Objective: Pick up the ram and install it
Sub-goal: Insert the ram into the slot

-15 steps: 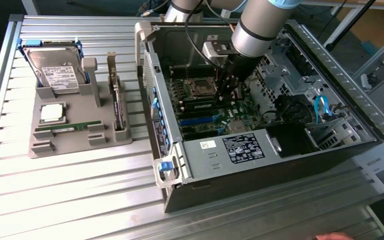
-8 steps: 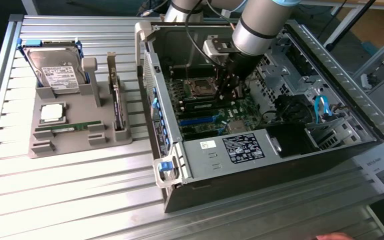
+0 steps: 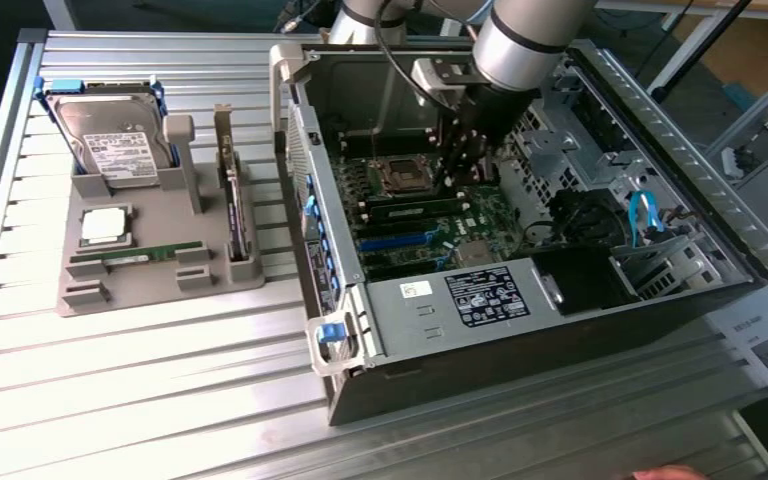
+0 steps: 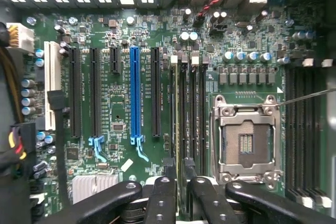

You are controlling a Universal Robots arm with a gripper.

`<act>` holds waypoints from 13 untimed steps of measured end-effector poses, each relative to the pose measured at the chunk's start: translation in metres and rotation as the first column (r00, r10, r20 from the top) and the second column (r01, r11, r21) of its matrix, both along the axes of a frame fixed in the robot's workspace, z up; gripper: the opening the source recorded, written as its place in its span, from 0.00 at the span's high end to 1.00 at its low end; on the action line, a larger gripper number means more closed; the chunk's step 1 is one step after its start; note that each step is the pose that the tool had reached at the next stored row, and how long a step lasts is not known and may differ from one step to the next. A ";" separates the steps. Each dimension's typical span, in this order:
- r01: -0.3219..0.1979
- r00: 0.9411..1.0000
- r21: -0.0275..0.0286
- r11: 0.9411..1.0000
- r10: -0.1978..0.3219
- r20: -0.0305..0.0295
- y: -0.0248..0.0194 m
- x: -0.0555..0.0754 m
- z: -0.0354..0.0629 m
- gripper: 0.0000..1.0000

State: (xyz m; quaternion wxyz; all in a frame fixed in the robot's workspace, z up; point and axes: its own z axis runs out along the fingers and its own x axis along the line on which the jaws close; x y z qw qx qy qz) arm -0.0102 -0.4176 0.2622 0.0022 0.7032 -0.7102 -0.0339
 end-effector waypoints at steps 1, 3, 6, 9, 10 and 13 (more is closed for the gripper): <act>0.000 1.000 0.000 1.000 0.000 0.000 0.0000 0.000 0.0032 0.81; 0.000 1.000 0.000 1.000 0.000 0.000 0.0000 0.000 0.0085 0.81; 0.000 1.000 0.000 1.000 0.000 0.000 0.0000 0.000 0.0154 0.81; 0.000 1.000 0.000 1.000 0.000 0.000 0.0000 0.000 0.0227 0.81; 0.000 1.000 0.000 1.000 0.000 0.000 0.0000 0.000 0.0249 0.81; 0.000 1.000 0.000 1.000 0.000 0.000 0.0000 0.000 0.0330 0.81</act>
